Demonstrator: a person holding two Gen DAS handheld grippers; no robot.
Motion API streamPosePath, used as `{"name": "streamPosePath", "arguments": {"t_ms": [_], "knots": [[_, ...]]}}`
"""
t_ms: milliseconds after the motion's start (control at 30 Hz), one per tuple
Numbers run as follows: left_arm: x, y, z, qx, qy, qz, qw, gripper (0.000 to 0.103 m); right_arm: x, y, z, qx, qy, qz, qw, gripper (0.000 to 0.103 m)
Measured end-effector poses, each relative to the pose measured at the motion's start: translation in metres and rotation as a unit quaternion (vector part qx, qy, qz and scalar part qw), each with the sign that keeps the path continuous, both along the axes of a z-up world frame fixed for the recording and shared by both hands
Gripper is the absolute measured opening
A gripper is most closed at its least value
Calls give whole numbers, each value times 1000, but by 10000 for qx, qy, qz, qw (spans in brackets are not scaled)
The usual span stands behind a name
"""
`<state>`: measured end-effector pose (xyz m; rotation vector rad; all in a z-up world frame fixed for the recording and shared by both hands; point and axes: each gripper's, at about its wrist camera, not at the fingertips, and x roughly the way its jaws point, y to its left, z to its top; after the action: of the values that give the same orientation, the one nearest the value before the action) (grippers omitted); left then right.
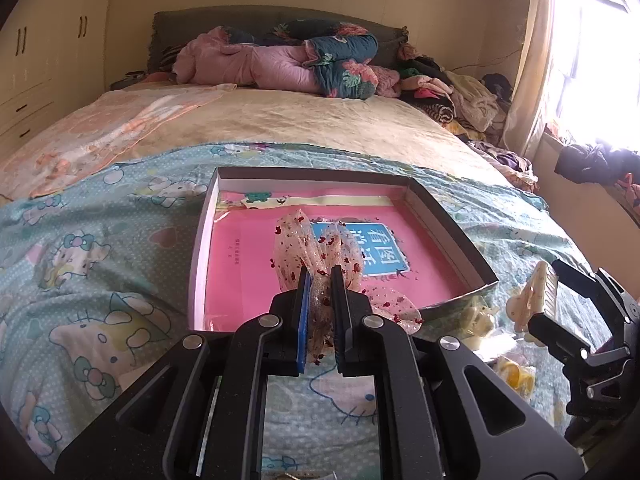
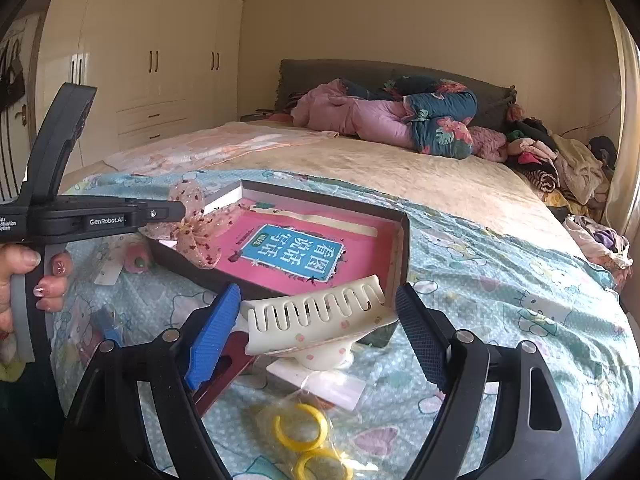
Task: Organize jewelry
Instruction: 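Carry the bow into the tray with the left tool while the right tool releases the white clip there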
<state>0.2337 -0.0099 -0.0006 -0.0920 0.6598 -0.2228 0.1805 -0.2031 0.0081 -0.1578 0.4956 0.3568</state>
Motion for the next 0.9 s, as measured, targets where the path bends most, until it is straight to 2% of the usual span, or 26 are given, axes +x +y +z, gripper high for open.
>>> {"name": "streamPosePath", "arguments": {"t_ms": [400,600,900], "knots": [[38,17,-13,10,161,246,9996,4,73,11,-3,-72,309,-253,9992,77],[48,16,-24,79,243,291,9992,4,106,18,-18,-159,680,-412,9967,77],[54,16,-34,156,312,323,9989,5,134,13,-43,-201,1100,-790,9906,77]]}}
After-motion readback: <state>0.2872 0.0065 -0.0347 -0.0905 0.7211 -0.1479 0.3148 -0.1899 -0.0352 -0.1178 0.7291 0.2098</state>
